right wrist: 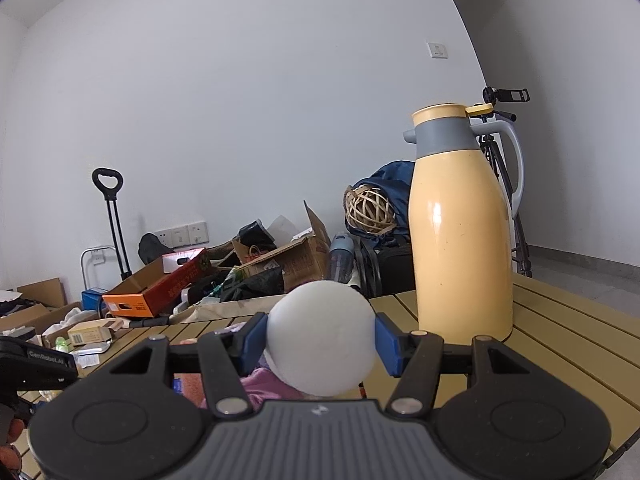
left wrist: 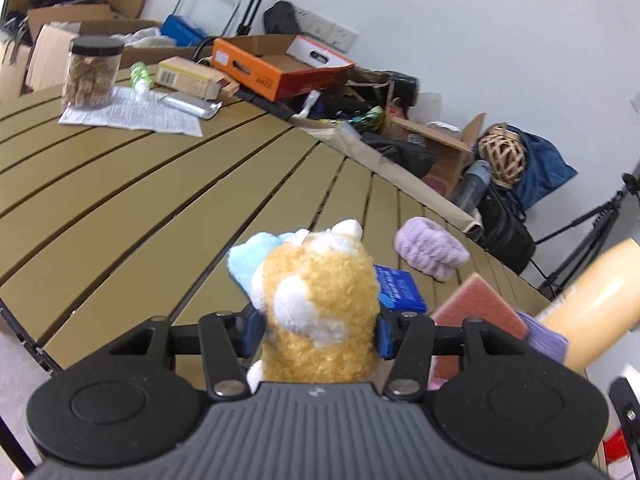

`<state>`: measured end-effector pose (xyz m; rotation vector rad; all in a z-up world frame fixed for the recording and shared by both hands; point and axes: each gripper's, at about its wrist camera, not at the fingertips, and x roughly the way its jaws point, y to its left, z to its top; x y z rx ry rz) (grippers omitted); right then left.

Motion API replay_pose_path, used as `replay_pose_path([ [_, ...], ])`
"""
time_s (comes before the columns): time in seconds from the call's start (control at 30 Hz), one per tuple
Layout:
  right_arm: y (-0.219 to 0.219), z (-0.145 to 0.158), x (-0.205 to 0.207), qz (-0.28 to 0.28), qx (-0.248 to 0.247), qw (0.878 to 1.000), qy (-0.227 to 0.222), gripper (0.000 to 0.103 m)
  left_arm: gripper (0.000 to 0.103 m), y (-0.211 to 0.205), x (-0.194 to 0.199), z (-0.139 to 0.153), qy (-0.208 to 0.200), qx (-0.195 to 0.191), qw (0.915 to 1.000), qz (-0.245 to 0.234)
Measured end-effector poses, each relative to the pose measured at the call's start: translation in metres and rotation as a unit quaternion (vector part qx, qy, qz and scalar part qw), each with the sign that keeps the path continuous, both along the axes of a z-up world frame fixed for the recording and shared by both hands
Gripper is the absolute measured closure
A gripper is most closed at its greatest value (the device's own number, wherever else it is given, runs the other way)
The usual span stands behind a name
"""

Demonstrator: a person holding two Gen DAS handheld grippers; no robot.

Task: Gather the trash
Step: 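Lift the white ball and yellow plush toy and carry both over the black bin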

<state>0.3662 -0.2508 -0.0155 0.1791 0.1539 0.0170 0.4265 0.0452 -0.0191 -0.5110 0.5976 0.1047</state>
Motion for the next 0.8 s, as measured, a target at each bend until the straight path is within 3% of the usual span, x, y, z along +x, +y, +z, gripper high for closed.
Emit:
replay_pose_path([
  [0.33, 0.01, 0.014, -0.031, 0.03, 0.001, 1.0, -0.001, 0.047, 0.05, -0.023, -0.053, 0.04, -0.063, 0.048, 0.9956, -0.05],
  [0.8, 0.027, 0.032, -0.098, 0.066, 0.003, 0.998, 0.013, 0.047, 0.05, -0.04, -0.143, 0.077, -0.095, 0.135, 0.9833, -0.077],
])
